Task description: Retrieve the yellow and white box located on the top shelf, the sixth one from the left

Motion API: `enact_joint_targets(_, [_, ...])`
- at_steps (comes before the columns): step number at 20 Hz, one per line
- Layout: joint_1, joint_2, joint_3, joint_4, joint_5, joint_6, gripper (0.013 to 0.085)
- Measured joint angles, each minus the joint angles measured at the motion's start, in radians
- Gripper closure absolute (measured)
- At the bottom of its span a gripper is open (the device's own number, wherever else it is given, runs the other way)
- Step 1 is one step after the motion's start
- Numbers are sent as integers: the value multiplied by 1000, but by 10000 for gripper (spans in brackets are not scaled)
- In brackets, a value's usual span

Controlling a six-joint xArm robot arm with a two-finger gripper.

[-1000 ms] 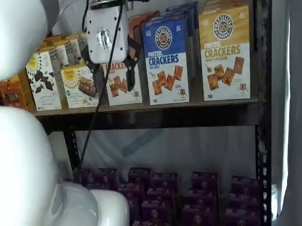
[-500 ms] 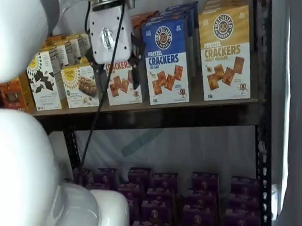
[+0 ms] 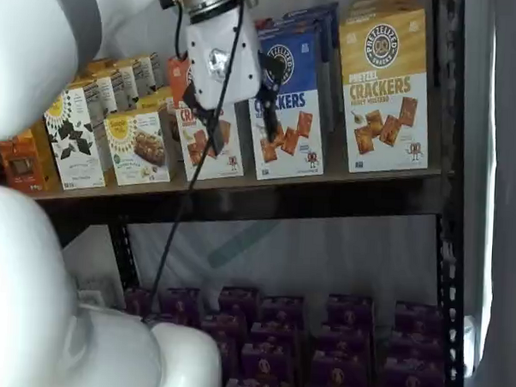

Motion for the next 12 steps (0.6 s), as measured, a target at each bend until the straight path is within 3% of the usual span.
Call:
enact_joint_targets(7, [-165,64,-20,15,-100,-153,130])
enact_joint_targets(12, [-256,120,-49,37,-154,-238,130])
